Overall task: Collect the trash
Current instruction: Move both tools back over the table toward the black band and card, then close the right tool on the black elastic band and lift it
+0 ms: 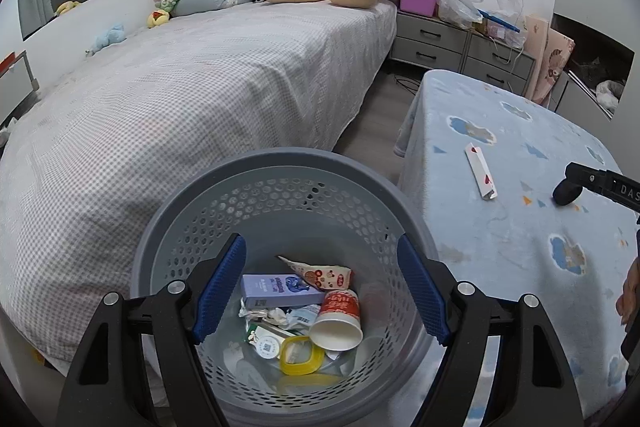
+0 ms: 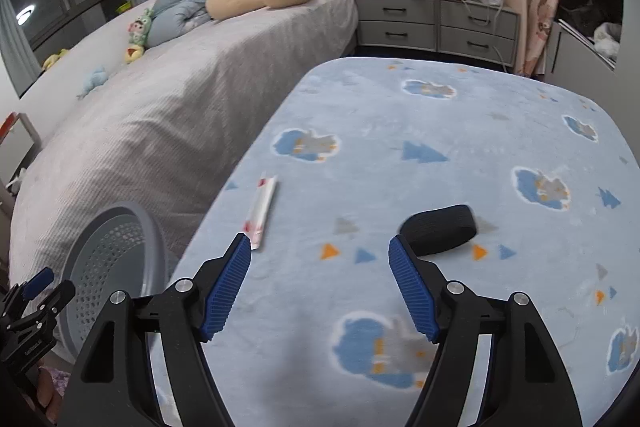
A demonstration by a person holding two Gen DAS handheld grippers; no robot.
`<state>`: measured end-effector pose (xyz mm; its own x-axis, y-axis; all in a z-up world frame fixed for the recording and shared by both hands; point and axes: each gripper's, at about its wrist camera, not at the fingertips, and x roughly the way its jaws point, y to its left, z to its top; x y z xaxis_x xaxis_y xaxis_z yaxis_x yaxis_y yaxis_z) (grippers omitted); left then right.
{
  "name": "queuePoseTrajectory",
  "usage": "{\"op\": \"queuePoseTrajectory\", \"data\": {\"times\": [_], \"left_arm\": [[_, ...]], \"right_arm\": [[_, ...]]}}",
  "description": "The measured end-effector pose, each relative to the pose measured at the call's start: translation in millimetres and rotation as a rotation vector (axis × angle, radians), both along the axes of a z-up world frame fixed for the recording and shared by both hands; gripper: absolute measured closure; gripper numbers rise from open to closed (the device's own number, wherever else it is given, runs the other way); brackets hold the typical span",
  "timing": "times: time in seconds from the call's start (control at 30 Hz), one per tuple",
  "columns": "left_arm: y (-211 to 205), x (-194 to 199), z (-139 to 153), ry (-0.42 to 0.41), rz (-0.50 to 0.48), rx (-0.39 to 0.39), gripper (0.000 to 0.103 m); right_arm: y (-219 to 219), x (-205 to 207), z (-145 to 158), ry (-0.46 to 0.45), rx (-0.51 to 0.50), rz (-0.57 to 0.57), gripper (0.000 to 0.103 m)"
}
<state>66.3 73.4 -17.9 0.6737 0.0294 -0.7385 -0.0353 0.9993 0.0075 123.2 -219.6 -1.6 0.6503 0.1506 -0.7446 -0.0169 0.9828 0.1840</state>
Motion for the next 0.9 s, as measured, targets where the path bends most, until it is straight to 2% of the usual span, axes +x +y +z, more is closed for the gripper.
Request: {"op": "queuePoseTrajectory", "data": {"times": [0.17,0.3,0.7,0.9], "left_arm": [[-14.8,6.4,-4.6,0.018,-0.025,0.009,0.028],[-26.4,12.7,-8.0,0.032,-0.043,0.014,0.028],[-77.1,44.7,-10.5,0.042,-0.124,0.046,0.028],[-103.3,73.5,-11.8,0.067,-0.166,0.020,0.028]], "right_arm": [[-22.5,5.0,-5.2,0.005,-0.008,-0.037,0.033],[-36.3,7.7,-12.2,0.003,-0.013,-0.048,0.026],[-68.3,20.6,-40.5,0.058,0.005,-0.095,0.025],[-77.9,26.5,-45.6,0.059,0.031,-0.111,0.021]]}}
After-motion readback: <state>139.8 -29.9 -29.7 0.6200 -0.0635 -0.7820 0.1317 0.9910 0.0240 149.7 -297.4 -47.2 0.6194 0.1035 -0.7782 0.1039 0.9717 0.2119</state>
